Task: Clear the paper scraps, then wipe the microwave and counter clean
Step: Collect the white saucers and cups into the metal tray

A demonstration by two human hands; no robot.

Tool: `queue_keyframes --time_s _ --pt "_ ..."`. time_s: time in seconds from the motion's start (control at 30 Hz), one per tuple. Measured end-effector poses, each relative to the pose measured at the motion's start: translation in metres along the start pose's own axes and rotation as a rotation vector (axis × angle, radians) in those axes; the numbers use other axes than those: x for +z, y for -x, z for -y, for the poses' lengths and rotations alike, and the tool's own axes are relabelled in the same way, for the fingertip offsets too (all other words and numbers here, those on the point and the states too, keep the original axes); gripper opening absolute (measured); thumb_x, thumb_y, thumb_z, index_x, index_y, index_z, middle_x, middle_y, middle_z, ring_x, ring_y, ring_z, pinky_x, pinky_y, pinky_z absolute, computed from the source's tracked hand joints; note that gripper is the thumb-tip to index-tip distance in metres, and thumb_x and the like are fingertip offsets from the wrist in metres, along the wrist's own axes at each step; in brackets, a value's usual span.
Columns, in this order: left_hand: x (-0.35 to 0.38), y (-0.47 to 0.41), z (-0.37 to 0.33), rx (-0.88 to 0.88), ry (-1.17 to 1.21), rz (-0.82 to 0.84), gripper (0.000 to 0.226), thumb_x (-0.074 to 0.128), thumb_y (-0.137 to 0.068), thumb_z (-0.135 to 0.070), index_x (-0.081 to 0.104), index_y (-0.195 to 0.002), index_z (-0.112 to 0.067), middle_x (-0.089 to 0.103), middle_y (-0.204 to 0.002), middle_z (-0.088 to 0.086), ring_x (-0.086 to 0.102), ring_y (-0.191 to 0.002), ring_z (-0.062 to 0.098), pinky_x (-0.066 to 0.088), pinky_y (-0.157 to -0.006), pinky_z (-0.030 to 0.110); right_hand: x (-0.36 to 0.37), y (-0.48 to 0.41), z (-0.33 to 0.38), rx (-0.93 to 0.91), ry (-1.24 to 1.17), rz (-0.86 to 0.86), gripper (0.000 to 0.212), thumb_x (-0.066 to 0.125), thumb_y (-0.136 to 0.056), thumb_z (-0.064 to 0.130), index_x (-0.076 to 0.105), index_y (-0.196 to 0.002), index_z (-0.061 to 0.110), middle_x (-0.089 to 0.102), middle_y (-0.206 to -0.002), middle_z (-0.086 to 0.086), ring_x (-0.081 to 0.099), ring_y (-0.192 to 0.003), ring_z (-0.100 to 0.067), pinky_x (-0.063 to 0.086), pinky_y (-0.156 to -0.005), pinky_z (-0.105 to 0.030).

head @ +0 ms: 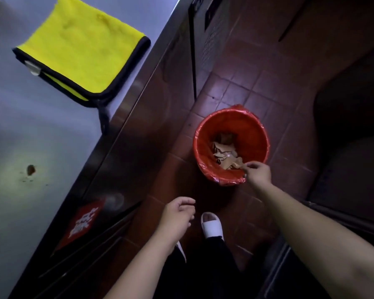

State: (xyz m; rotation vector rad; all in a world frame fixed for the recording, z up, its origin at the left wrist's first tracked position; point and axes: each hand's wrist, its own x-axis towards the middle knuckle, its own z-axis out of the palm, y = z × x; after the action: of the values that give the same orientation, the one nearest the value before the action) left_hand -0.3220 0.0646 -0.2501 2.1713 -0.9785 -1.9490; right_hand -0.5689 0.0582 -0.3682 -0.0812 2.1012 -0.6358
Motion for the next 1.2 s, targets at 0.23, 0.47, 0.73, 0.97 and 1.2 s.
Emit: queue_keyframes --time_s 0.23,0.47,0.73,0.97,1.2 --pt "-0.017 -0.003 0.005 0.044 0.115 -0.084 0.023 0.057 -0.092 0.003 0.071 -0.099 -0.013 0.070 -0.088 0.005 0.062 -0.069 0.009 0.048 -0.059 0.016 0.020 -0.034 0.017 -0.110 0.167 0.066 0.027 0.060 -0.092 0.002 0.067 -0.117 0.011 0.069 -0.106 -0.009 0.067 -0.092 -0.029 0.057 -0.088 -0.043" --pt "-0.043 0.064 -0.037 0.088 0.219 -0.115 0.022 0.057 -0.090 0.006 0.070 -0.098 -0.010 0.069 -0.088 0.009 0.061 -0.070 0.012 0.048 -0.060 0.018 0.012 0.069 0.053 -0.080 -0.010 0.189 0.022 0.059 -0.091 -0.005 0.067 -0.091 0.015 0.065 -0.120 -0.021 0.064 -0.091 -0.032 0.057 -0.083 -0.042" --pt "-0.118 0.155 -0.104 0.288 0.396 -0.164 0.018 0.065 -0.089 -0.003 0.074 -0.093 -0.018 0.075 -0.083 0.000 0.064 -0.067 0.007 0.052 -0.063 0.021 0.006 0.232 0.162 -0.273 -0.199 0.335 0.018 0.062 -0.091 0.001 0.071 -0.101 0.013 0.068 -0.083 -0.014 0.061 -0.063 -0.017 0.048 -0.056 -0.026" --pt "-0.205 0.172 -0.149 0.445 0.543 -0.204 0.020 0.058 -0.092 0.005 0.070 -0.093 -0.011 0.073 -0.082 0.004 0.061 -0.063 0.008 0.050 -0.059 0.019 0.036 0.342 0.262 -0.527 -0.176 0.468 0.018 0.059 -0.090 -0.007 0.069 -0.101 0.005 0.070 -0.078 -0.009 0.063 -0.061 -0.014 0.049 -0.060 -0.024" --pt "-0.285 0.151 -0.171 0.456 0.630 -0.264 0.021 0.054 -0.093 0.005 0.069 -0.092 -0.009 0.070 -0.081 0.004 0.058 -0.063 0.011 0.046 -0.058 0.021 0.081 0.388 0.312 -0.551 -0.104 0.515 0.020 0.055 -0.093 -0.007 0.066 -0.110 -0.003 0.062 -0.090 -0.019 0.055 -0.070 -0.026 0.043 -0.061 -0.031"
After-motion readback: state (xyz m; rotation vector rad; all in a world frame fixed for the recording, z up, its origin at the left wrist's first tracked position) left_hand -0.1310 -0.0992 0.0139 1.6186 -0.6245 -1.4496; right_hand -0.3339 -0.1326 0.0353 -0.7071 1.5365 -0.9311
